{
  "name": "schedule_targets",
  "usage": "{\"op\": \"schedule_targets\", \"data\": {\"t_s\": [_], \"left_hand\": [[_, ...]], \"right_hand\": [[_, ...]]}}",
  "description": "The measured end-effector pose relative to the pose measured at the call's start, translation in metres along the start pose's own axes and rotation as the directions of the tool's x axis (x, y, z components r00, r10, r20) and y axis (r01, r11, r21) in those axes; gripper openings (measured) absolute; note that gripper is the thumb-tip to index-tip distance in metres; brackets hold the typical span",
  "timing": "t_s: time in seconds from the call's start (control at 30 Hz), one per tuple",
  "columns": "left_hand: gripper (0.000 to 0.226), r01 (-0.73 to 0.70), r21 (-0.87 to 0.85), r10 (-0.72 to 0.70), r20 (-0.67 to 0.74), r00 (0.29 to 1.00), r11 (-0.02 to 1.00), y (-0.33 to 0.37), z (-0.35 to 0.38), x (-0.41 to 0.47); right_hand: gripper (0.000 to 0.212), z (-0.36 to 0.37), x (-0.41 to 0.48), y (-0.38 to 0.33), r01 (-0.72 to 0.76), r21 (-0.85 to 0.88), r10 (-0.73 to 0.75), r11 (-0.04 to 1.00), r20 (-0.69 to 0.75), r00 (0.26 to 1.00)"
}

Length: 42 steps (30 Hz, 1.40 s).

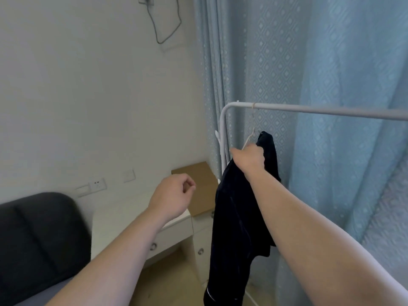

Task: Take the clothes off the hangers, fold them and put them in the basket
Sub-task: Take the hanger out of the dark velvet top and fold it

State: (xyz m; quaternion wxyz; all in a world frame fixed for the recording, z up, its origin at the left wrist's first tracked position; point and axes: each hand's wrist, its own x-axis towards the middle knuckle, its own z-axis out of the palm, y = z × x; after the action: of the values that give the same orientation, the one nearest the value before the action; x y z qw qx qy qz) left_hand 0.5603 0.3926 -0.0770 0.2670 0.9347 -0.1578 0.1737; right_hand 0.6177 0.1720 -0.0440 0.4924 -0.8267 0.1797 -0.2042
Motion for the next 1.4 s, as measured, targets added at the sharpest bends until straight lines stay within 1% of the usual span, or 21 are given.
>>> {"op": "schedule_targets", "data": {"t_s": [0.03,0.1,0.17,0.27,0.33,0.4,0.5,0.53,0.6,0.73,0.8,0.87,0.93,0.97,1.0,1.03,1.1,1.17,1.27,1.3,1.4], "left_hand": [[0.010,-0.014,0.009,0.014,0.004,1.000,1.000,0.004,-0.001,0.002],[0.009,-0.033,0.027,0.033,0.005,0.999,0.999,0.011,-0.002,0.004],[0.008,-0.043,0.056,0.043,0.001,0.999,0.998,0.015,-0.002,0.005],[0.007,-0.019,0.085,0.018,0.012,1.000,0.996,0.014,0.000,0.002],[0.007,0.027,0.107,-0.028,0.011,1.000,0.994,0.016,-0.001,-0.005],[0.009,0.049,0.128,-0.050,0.003,0.999,0.991,0.020,-0.005,-0.012],[0.011,0.060,0.131,-0.060,-0.006,0.998,0.990,0.033,-0.016,-0.019],[0.011,0.060,0.119,-0.057,-0.021,0.998,0.991,0.037,-0.019,-0.020],[0.013,0.060,0.100,-0.054,-0.060,0.997,0.993,0.044,-0.027,-0.022],[0.031,0.121,0.094,-0.111,-0.103,0.988,0.988,0.048,-0.040,-0.038],[0.044,0.169,0.061,-0.161,-0.123,0.979,0.984,0.041,-0.048,-0.054],[0.057,0.190,0.043,-0.180,-0.179,0.967,0.981,0.033,-0.058,-0.080],[0.070,0.215,0.065,-0.199,-0.198,0.960,0.974,0.022,-0.067,-0.115],[0.074,0.237,0.082,-0.220,-0.178,0.959,0.968,0.017,-0.070,-0.133],[0.074,0.252,0.106,-0.235,-0.151,0.960,0.962,0.010,-0.073,-0.151],[0.068,0.260,0.123,-0.245,-0.125,0.961,0.958,0.004,-0.076,-0.169],[0.046,0.245,0.118,-0.231,-0.121,0.965,0.962,-0.004,-0.082,-0.207],[0.034,0.238,0.106,-0.220,-0.161,0.962,0.965,-0.009,-0.088,-0.240],[0.029,0.200,0.140,-0.160,-0.255,0.954,0.970,-0.015,-0.100,-0.280],[0.030,0.195,0.135,-0.152,-0.279,0.948,0.971,-0.016,-0.105,-0.290],[0.030,0.221,0.067,-0.194,-0.286,0.938,0.973,-0.012,-0.128,-0.321]], "right_hand": [[0.063,0.001,0.007,0.000,-0.055,-0.033,0.055,0.998,0.009,0.998],[0.059,0.002,0.019,0.000,-0.108,-0.063,0.110,0.992,0.038,0.993],[0.054,0.003,0.027,0.003,-0.133,-0.040,0.135,0.990,0.050,0.990],[0.045,0.005,0.034,0.006,-0.154,-0.030,0.155,0.988,0.014,0.988],[0.040,-0.003,0.030,-0.003,-0.122,-0.069,0.122,0.990,-0.009,0.992],[0.037,-0.015,0.020,-0.017,-0.051,-0.080,0.048,0.996,-0.041,0.998],[0.031,-0.039,-0.013,-0.039,0.126,-0.018,-0.126,0.992,0.018,0.992],[0.025,-0.046,-0.028,-0.044,0.192,0.004,-0.192,0.981,0.057,0.980],[0.017,-0.061,-0.061,-0.052,0.325,-0.054,-0.314,0.944,0.148,0.938],[0.025,-0.094,-0.137,-0.055,0.504,-0.143,-0.433,0.852,0.348,0.832],[0.029,-0.106,-0.173,-0.048,0.579,-0.192,-0.447,0.792,0.463,0.765],[0.022,-0.116,-0.204,-0.040,0.642,-0.213,-0.433,0.737,0.580,0.690],[0.019,-0.128,-0.236,-0.034,0.653,-0.209,-0.407,0.728,0.634,0.657],[0.020,-0.132,-0.248,-0.031,0.662,-0.205,-0.410,0.721,0.644,0.646],[0.021,-0.137,-0.259,-0.030,0.682,-0.205,-0.423,0.702,0.651,0.630],[0.022,-0.141,-0.270,-0.028,0.705,-0.205,-0.437,0.679,0.659,0.612],[0.023,-0.149,-0.291,-0.026,0.743,-0.192,-0.457,0.641,0.683,0.570],[0.021,-0.156,-0.309,-0.023,0.764,-0.157,-0.466,0.626,0.710,0.527],[0.019,-0.165,-0.328,-0.019,0.781,-0.096,-0.488,0.617,0.731,0.476],[0.019,-0.165,-0.332,-0.020,0.786,-0.088,-0.498,0.612,0.730,0.469],[0.018,-0.160,-0.342,-0.022,0.792,-0.145,-0.492,0.592,0.713,0.499]]}}
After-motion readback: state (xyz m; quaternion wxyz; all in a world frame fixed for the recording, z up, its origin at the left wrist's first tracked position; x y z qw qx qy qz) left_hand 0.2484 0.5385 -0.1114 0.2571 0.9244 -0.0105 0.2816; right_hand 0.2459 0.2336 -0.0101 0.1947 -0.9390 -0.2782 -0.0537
